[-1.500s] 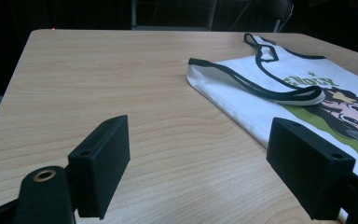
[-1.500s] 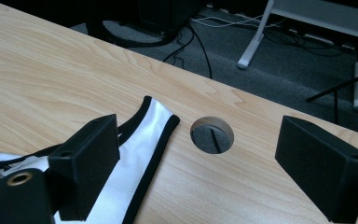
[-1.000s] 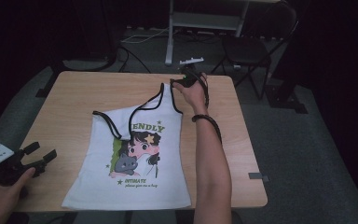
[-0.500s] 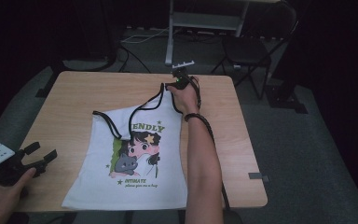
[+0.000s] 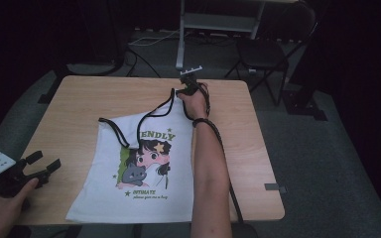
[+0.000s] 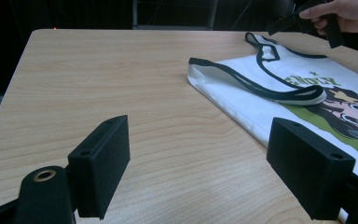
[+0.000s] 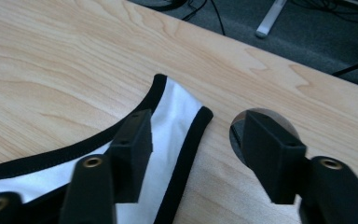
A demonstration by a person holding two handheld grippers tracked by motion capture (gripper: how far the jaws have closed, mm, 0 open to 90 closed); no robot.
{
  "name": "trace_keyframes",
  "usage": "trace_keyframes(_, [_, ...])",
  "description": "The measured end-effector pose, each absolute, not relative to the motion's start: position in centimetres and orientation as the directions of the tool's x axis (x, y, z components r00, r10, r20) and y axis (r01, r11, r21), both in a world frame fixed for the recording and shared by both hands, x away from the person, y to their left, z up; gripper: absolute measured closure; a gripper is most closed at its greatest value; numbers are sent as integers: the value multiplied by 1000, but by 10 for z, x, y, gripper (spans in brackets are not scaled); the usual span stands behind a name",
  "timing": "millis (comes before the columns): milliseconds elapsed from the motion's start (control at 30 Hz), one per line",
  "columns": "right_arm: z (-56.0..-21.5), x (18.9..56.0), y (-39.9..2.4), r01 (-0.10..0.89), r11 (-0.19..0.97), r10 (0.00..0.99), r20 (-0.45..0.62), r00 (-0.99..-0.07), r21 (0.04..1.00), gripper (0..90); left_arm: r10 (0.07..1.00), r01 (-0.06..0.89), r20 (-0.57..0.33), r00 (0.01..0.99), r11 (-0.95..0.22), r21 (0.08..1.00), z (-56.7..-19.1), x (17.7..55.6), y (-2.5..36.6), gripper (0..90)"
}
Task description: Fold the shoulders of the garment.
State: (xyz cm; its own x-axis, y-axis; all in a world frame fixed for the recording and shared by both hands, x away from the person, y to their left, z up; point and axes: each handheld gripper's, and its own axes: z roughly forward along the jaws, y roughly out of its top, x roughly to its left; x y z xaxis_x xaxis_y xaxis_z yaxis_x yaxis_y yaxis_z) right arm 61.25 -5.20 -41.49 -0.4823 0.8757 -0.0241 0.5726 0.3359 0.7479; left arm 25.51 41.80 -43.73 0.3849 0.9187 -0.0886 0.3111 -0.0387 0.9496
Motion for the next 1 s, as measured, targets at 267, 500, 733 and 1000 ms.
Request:
trace_keyframes(267, [-420, 620, -46, 583, 343, 876, -27, -482, 736, 546, 919, 309, -83, 385, -43, 950, -437, 255, 418, 208])
trace_keyframes(500, [-423, 623, -42, 590, 339, 875, -16, -483, 733, 614, 919, 311, -87, 384, -39, 950, -437, 255, 418, 208])
trace_keyframes(733, [-430, 626, -43, 600, 343, 875, -13, -484, 723, 638, 919, 314, -83, 384, -46, 948, -437, 255, 418, 208])
trace_keyframes(1000, [-433, 628, -39, 602, 351, 867, -6, -499, 717, 700, 919, 313, -84, 385, -44, 949, -437, 255, 418, 209])
